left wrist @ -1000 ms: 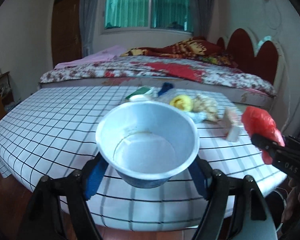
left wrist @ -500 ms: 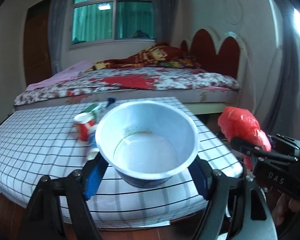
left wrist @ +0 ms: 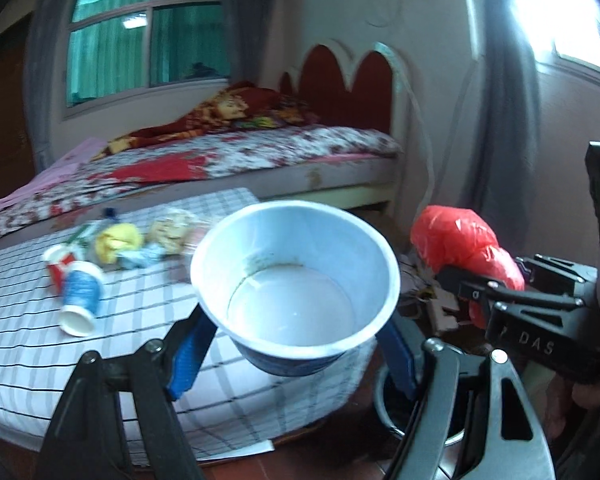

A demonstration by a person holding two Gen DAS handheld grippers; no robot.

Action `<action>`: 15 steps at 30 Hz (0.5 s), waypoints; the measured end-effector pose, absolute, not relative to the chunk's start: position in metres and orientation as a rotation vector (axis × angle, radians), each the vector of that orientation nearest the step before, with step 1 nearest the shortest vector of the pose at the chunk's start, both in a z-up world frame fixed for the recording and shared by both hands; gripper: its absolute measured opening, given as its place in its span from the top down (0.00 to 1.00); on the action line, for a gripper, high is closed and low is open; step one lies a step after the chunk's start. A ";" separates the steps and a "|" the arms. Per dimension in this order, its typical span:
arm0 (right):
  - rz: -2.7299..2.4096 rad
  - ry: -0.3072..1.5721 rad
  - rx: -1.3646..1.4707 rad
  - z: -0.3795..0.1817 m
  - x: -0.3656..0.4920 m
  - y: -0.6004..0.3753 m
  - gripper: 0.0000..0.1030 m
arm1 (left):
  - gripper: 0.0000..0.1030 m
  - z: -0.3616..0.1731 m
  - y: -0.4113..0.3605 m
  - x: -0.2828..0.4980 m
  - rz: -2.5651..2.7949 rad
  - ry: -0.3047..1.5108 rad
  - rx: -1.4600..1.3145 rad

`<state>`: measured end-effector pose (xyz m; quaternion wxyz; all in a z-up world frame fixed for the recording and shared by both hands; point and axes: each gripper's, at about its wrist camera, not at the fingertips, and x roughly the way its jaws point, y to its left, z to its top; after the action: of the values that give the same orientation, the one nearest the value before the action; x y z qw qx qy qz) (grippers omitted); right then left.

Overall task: Collect trash
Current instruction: 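Carry the blue cup and red bag over the black bin and release both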

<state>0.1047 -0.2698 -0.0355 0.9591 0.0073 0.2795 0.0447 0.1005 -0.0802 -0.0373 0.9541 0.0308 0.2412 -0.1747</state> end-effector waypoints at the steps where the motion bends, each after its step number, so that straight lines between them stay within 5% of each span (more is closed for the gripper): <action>1: 0.078 0.574 0.013 -0.041 0.100 -0.281 0.59 | 0.26 -0.041 -0.089 0.098 -0.380 0.496 0.073; 15: 0.060 0.770 -0.009 -0.141 0.078 -0.400 0.59 | 0.25 -0.124 -0.206 0.092 -0.677 0.733 0.131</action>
<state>0.0778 -0.4002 -0.1412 0.9264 -0.0044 0.3753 0.0292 0.0925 -0.2057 -0.1239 0.8761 0.0630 0.3512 -0.3243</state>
